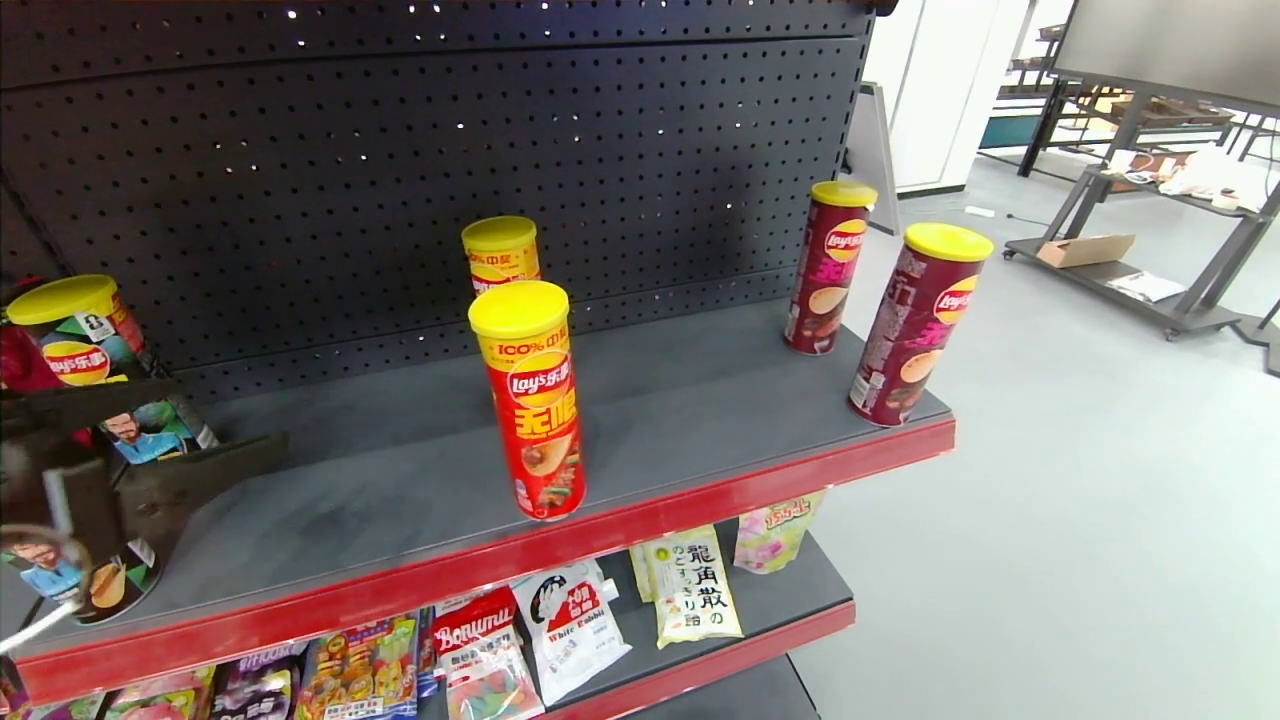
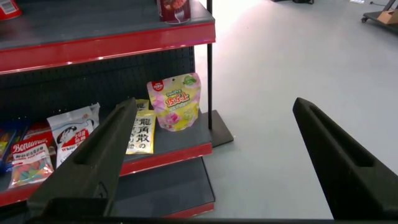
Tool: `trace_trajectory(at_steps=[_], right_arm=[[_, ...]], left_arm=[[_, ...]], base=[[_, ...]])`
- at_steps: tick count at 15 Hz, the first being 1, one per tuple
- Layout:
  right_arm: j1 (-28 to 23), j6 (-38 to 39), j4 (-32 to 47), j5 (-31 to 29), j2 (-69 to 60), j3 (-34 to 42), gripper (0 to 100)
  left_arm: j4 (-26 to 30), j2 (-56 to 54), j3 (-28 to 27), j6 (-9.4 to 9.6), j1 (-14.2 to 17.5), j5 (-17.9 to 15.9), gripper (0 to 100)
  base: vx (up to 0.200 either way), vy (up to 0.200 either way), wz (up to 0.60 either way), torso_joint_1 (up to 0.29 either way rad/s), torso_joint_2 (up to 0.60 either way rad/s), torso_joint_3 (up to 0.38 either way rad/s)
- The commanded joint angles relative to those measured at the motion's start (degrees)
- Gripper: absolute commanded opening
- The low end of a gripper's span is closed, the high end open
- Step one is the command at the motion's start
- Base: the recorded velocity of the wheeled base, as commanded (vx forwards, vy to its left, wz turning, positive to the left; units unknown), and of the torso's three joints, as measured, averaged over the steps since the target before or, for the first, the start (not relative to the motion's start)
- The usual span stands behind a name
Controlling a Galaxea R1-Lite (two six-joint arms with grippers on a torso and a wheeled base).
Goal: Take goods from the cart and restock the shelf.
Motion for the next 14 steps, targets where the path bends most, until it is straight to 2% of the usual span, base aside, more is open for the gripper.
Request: trace_trajectory(at_steps=[1, 2, 3, 4, 5, 7, 8, 9, 10, 14], right_arm=[[0.02, 0.0, -0.01, 0.03, -0.02, 0.01, 100], [0.02, 0.0, -0.01, 0.03, -0.02, 0.01, 100], [0.02, 0.0, -0.01, 0.03, -0.02, 0.01, 100], [0.02, 0.0, -0.01, 0.03, -0.02, 0.01, 100], [0.02, 0.0, -0.01, 0.03, -0.02, 0.01, 100], [0.02, 0.0, -0.01, 0.03, -0.02, 0.01, 100], [0.02, 0.0, -0.01, 0.03, -0.02, 0.01, 100], [0.02, 0.0, -0.01, 0.03, -0.02, 0.01, 100], [0.02, 0.0, -0.01, 0.03, -0.02, 0.01, 100], [0.02, -0.36, -0.01, 0.3, -0.02, 0.01, 100]], left_arm=[[7.28, -23.11, 6.19, -6.36, 0.64, -0.39, 100], [7.11, -24.08, 7.51, -6.53, 0.73, 3.13, 100], [5.61, -25.57, 9.71, -7.24, 0.82, 10.24, 100], [3.5, -26.45, 10.76, -9.26, 0.82, 12.09, 100], [2.01, -28.04, 11.64, -10.58, 0.82, 12.09, 100], [2.01, -29.71, 13.4, -10.49, 0.82, 12.35, 100], [2.1, -30.14, 13.4, -9.7, 0.82, 12.35, 100], [2.1, -30.14, 13.31, -7.77, 0.82, 12.35, 100], [2.1, -30.14, 13.31, -3.9, 0.82, 12.44, 100], [2.18, -31.2, 13.84, -3.37, 0.82, 12.35, 100]], base=[[0.0, 0.0, 0.0, 0.0, 0.0, 0.0], [0.0, 0.0, 0.0, 0.0, 0.0, 0.0], [0.0, 0.0, 0.0, 0.0, 0.0, 0.0], [0.0, 0.0, 0.0, 0.0, 0.0, 0.0], [0.0, 0.0, 0.0, 0.0, 0.0, 0.0], [0.0, 0.0, 0.0, 0.0, 0.0, 0.0], [0.0, 0.0, 0.0, 0.0, 0.0, 0.0], [0.0, 0.0, 0.0, 0.0, 0.0, 0.0], [0.0, 0.0, 0.0, 0.0, 0.0, 0.0], [0.0, 0.0, 0.0, 0.0, 0.0, 0.0]])
